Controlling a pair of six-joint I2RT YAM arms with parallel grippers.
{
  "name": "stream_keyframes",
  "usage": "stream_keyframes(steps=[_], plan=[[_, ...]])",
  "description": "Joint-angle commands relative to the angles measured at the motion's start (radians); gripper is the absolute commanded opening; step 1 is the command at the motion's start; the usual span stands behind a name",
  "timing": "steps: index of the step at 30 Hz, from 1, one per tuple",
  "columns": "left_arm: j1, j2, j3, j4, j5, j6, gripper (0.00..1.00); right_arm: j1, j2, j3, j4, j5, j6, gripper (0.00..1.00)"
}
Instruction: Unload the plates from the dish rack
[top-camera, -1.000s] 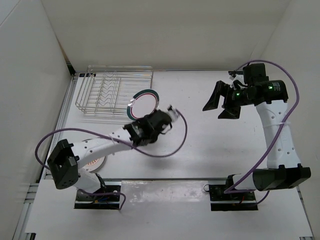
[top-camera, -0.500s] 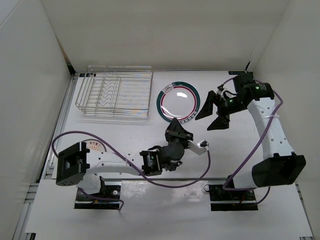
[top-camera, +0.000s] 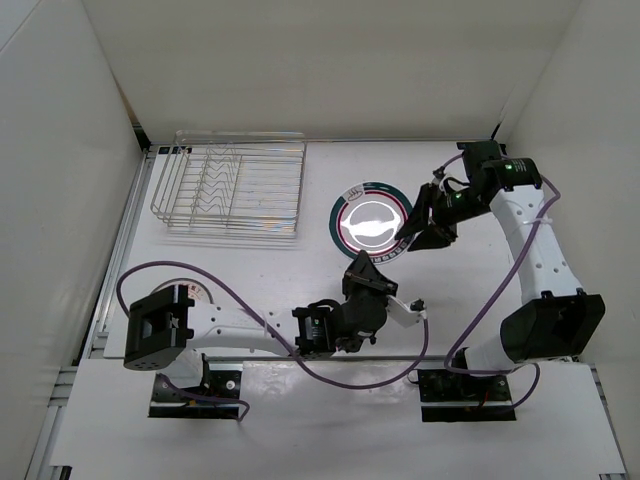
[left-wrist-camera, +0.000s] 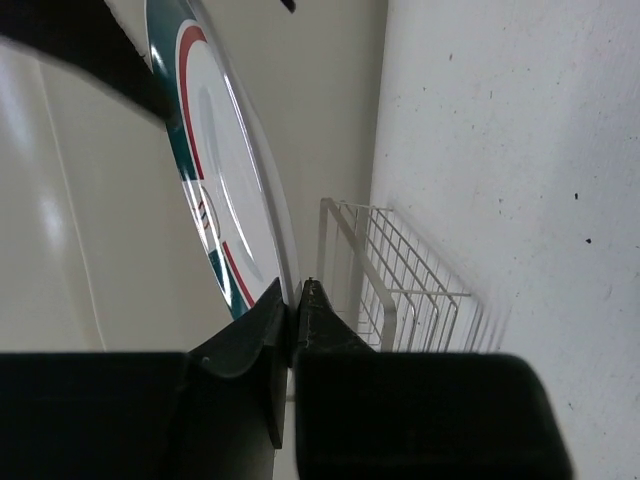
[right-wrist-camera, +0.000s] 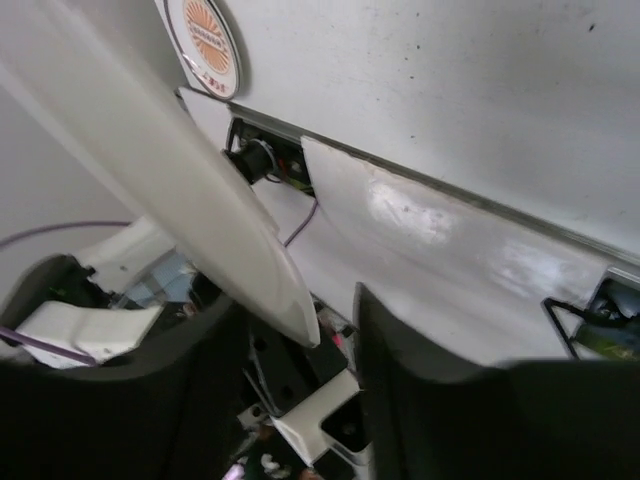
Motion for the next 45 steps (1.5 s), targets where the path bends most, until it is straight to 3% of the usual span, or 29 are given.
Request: stream_keyframes(steps=[1, 2, 3, 5, 6, 7, 8, 10, 11, 12, 13, 15, 16, 17, 18, 19, 21, 27, 31, 36, 43, 45], plan=[[-0.004, -0.029, 0.053, 0.023, -0.004, -0.016, 0.01, -0.003, 0.017, 0.041, -0.033, 0.019, 0.016, 0.44], [-0.005, -0.031, 0.053, 0.026, -0.008, -0.017, 0.01, -0.004, 0.024, 0.032, -0.033, 0.022, 0.019, 0.31], [-0.004, -0.034, 0.053, 0.023, -0.004, -0.029, 0.01, -0.003, 0.027, 0.021, -0.033, 0.029, 0.022, 0.12], [-0.005, -0.041, 0.05, 0.002, 0.001, -0.065, 0.06, -0.003, 0.034, 0.006, -0.028, 0.028, 0.025, 0.0], [-0.005, -0.043, 0.04, -0.002, 0.0, -0.078, 0.1, -0.003, 0.031, -0.005, -0.027, 0.029, 0.037, 0.0], [-0.004, -0.055, 0.033, 0.0, -0.008, -0.088, 0.29, -0.003, 0.028, -0.019, -0.016, 0.034, 0.042, 0.0], [-0.004, -0.06, 0.009, 0.001, -0.016, -0.114, 0.61, -0.003, 0.028, -0.023, -0.008, 0.034, 0.054, 0.0], [0.001, -0.084, -0.008, 0.02, -0.066, -0.12, 0.76, -0.001, 0.015, -0.062, 0.028, 0.043, 0.075, 0.0], [0.004, -0.09, -0.034, 0.041, -0.085, -0.114, 0.94, -0.004, 0.008, -0.071, 0.038, 0.078, 0.103, 0.0], [0.01, -0.103, -0.042, 0.067, -0.152, -0.103, 1.0, -0.007, -0.002, -0.106, 0.056, 0.092, 0.115, 0.0], [0.015, -0.116, -0.06, 0.098, -0.178, -0.074, 1.0, -0.007, -0.013, -0.118, 0.065, 0.113, 0.147, 0.0], [0.042, -0.135, -0.088, 0.314, -0.267, 0.018, 1.0, -0.009, -0.027, -0.167, 0.126, 0.118, 0.169, 0.0], [0.051, -0.139, -0.132, 0.408, -0.325, 0.147, 1.0, -0.009, -0.032, -0.207, 0.147, 0.085, 0.19, 0.0], [0.076, -0.139, -0.145, 0.821, -0.377, 0.238, 1.0, -0.004, -0.032, -0.249, 0.167, 0.072, 0.2, 0.0], [0.087, -0.133, -0.152, 0.989, -0.402, 0.591, 1.0, -0.007, -0.025, -0.269, 0.227, 0.066, 0.213, 0.0], [0.091, -0.123, -0.125, 1.14, -0.509, 0.624, 1.0, -0.004, -0.01, -0.33, 0.246, 0.031, 0.236, 0.0], [0.173, -0.136, -0.087, 1.16, -0.581, 0.688, 1.0, 0.017, 0.002, -0.361, 0.326, 0.014, 0.246, 0.0], [0.185, -0.227, -0.027, 1.16, -0.588, 0.72, 1.0, 0.135, 0.112, -0.468, 0.516, 0.065, 0.234, 0.0], [0.234, -0.195, 0.134, 1.16, -0.589, 0.845, 1.0, 0.256, 0.188, -0.445, 0.604, 0.101, 0.229, 0.0], [0.262, -0.175, 0.167, 1.157, -0.576, 0.984, 1.0, 0.355, 0.318, -0.402, 0.696, 0.118, 0.24, 0.0], [0.256, -0.215, 0.187, 1.157, -0.586, 1.038, 1.0, 0.439, 0.552, -0.326, 0.716, 0.118, 0.249, 0.0], [0.256, -0.219, 0.159, 1.157, -0.586, 1.041, 1.0, 0.458, 0.64, -0.245, 0.665, 0.098, 0.22, 0.11]])
